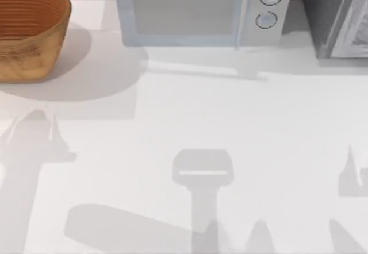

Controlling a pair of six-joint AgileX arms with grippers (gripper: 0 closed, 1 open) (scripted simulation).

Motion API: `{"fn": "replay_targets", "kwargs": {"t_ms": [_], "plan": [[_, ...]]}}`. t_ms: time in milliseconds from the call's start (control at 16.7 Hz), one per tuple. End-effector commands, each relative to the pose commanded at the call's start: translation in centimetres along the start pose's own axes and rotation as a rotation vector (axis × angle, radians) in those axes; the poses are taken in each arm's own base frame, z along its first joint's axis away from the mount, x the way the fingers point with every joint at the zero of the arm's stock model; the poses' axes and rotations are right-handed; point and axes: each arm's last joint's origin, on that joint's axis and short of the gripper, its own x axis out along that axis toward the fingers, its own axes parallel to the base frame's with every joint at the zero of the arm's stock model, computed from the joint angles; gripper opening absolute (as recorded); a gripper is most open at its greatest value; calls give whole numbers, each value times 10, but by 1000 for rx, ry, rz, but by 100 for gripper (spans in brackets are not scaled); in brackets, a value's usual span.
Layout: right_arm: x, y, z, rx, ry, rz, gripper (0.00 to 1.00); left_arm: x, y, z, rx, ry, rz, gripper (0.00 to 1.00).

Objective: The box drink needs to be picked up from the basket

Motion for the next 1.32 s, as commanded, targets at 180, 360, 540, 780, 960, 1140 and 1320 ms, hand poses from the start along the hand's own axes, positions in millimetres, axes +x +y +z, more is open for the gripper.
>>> {"fn": "replay_targets", "kwargs": {"t_ms": [180, 360, 540, 780, 960, 1140, 1320], "plan": [[0, 0, 0, 0, 0, 0, 100, -18, -2, -46, -1, 37, 4, 0], [0, 0, 0, 0, 0, 0, 100, -24, -3, -77, -1, 74, 6, 0], [0, 0, 0, 0, 0, 0, 100, -24, -3, -83, -1, 82, 7, 0], [0, 0, 0, 0, 0, 0, 100, -24, -3, -83, 1, 85, 11, 0], [0, 0, 0, 0, 0, 0, 100, -20, -2, -81, 0, 91, 63, 0], [0, 0, 0, 0, 0, 0, 100, -12, 1, -73, 3, 83, 166, 0], [0, 0, 0, 0, 0, 0, 100, -1, 4, -65, 8, 75, 292, 0]]}}
